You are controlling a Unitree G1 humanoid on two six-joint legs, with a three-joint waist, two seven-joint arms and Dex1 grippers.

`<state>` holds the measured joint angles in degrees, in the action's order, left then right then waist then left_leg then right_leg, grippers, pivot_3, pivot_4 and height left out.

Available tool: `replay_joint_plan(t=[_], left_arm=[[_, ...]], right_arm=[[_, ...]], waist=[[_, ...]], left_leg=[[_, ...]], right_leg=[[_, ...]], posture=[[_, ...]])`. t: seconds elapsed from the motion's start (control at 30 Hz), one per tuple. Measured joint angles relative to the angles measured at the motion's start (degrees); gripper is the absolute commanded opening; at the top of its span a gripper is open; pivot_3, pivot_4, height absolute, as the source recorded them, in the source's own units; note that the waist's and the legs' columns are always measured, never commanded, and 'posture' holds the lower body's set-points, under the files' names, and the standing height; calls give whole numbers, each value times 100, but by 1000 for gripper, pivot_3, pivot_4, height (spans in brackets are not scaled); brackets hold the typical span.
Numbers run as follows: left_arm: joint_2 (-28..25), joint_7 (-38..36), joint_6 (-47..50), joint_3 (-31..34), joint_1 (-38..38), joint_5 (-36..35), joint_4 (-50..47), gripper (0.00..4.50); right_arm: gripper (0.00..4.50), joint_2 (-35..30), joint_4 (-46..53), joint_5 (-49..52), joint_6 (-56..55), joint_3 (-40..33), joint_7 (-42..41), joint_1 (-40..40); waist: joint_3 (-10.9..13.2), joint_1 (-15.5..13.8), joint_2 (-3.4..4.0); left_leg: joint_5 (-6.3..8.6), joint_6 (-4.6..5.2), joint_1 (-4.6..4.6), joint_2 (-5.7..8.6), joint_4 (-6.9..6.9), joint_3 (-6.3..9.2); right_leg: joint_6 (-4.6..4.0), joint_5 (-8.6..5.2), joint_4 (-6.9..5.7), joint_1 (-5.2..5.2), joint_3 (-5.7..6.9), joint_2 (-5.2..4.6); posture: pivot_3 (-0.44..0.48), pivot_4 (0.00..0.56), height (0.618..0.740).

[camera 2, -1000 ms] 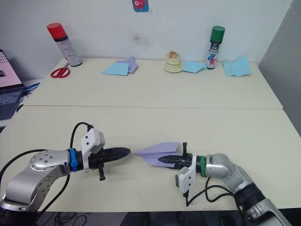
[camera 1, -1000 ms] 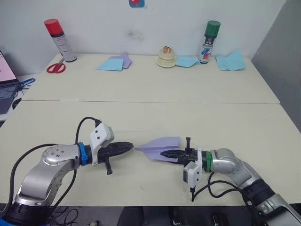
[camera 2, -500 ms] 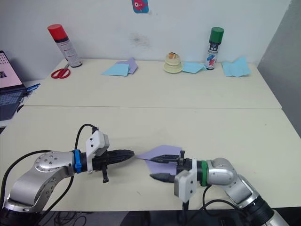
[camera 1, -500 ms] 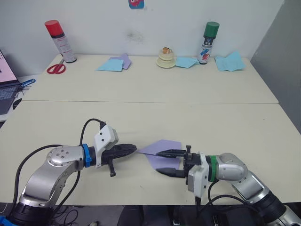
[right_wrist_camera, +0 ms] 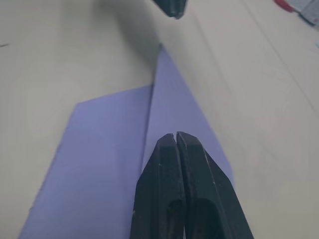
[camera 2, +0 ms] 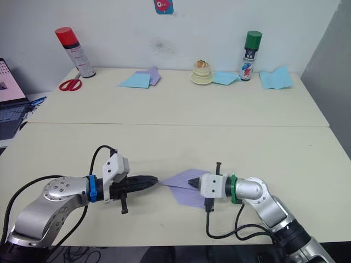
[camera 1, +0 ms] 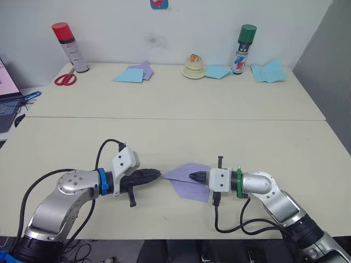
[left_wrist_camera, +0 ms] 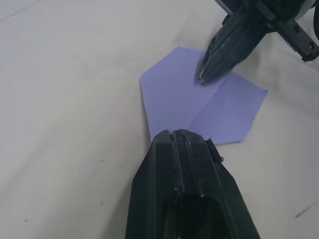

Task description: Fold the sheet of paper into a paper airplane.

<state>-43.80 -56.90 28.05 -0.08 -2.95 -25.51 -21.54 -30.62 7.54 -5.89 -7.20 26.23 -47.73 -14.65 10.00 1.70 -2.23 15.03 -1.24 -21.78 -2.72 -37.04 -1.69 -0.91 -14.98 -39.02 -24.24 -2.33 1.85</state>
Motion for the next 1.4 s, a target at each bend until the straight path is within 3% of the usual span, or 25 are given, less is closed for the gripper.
replay_joint_plan(t=[0.27, 0.63, 0.73, 0.87, 1.0, 1.2, 1.4], left_arm=[[333, 146, -119, -517, -24, 262, 89, 0], [761, 252, -740, -978, -375, 919, 1068, 0], [762, 233, -902, -1028, -377, 1002, 1132, 0], [769, 227, -1084, -1073, -365, 1031, 1220, 0], [794, 228, -1183, -1092, -356, 1047, 1264, 0], [830, 223, -1401, -1147, -349, 1138, 1329, 0], [881, 139, -1597, -1250, -347, 1205, 1367, 0]], right_arm=[[33, 0, -125, -439, -238, 180, 25, 67], [33, 54, -39, -526, -138, 164, 76, 172], [33, 127, 48, -446, 53, 97, 114, 264], [33, 346, 491, 247, 1098, -282, 87, 471], [951, 357, 1271, 1204, 2698, -1067, 110, 502], [3085, 272, 1822, 2477, 5424, -2076, 509, 572], [3085, 574, 1721, 3215, 7087, -2523, 950, 385]], waist=[[-2, 5, -2], [-12, 5, -9], [-14, 4, -9], [-14, -1, -8], [-17, -2, -8], [-20, -2, -5], [-21, 3, -3]], left_leg=[[0, 0, 10, 1, -2, 1], [0, 0, 14, 2, -3, 2], [0, 0, 16, 2, -3, 1], [0, 0, 17, 2, -5, 1], [0, 0, 15, 3, -8, 2], [0, 0, 15, 3, -7, 4], [0, 0, 13, 3, -4, 4]], right_leg=[[3, 3, -8, 7, 1, 1], [4, 4, -8, 13, 1, 1], [5, 4, -8, 15, -1, 1], [7, 5, -9, 17, -1, 0], [9, 7, -9, 19, 0, -1], [9, 7, -8, 19, 0, -2], [9, 7, -8, 18, 0, -1]], posture=[[0, 150, 725], [0, 150, 725], [0, 150, 725], [0, 150, 725], [0, 150, 725], [0, 150, 725], [0, 150, 725]])
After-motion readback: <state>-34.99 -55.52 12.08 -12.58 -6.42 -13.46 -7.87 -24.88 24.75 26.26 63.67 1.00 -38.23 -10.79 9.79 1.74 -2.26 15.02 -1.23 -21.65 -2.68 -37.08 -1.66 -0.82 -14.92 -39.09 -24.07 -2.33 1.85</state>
